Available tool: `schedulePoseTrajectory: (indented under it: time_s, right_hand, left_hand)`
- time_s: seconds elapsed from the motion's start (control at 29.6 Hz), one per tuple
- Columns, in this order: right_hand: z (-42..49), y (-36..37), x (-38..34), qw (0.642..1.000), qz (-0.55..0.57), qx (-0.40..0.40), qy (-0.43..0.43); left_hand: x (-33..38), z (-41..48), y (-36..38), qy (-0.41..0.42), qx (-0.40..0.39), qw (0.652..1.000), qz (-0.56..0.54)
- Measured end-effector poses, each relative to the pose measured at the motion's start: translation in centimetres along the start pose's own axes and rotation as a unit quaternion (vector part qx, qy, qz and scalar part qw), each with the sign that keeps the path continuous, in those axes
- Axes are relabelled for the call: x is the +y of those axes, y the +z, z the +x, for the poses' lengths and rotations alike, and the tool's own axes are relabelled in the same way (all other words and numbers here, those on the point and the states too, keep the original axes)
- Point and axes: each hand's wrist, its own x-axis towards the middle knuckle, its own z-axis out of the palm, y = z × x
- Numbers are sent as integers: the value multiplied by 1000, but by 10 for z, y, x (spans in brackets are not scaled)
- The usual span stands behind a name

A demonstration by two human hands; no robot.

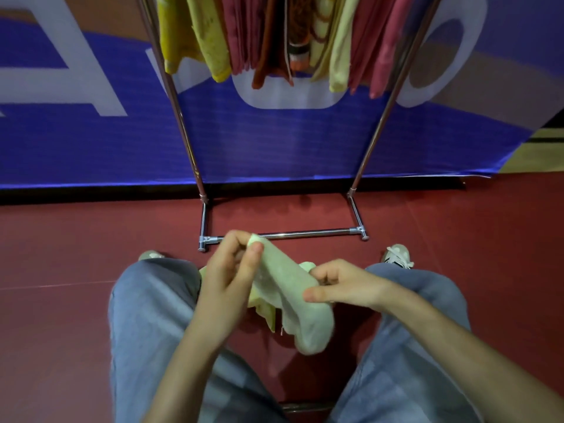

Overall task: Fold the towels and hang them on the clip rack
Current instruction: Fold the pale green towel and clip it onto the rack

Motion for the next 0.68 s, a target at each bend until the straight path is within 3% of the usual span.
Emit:
schedulePoseTrajectory:
  time_s: [0.2, 0.34, 0.47, 0.68]
  right_hand:
    - [-11, -13, 45, 997, -38, -27, 53]
    - [-19, -22, 70, 995, -72, -3, 73]
    - [-28, -36, 93, 991, -56, 62, 103]
    - [-35, -46, 69, 979, 20, 189, 70]
  left_hand:
    - [28, 19, -15, 84, 31, 996, 8]
    - [31, 26, -22, 91, 58, 994, 22]
    - [26, 35, -40, 85, 101, 990, 44]
    - [9, 32, -38, 50, 101, 989, 93]
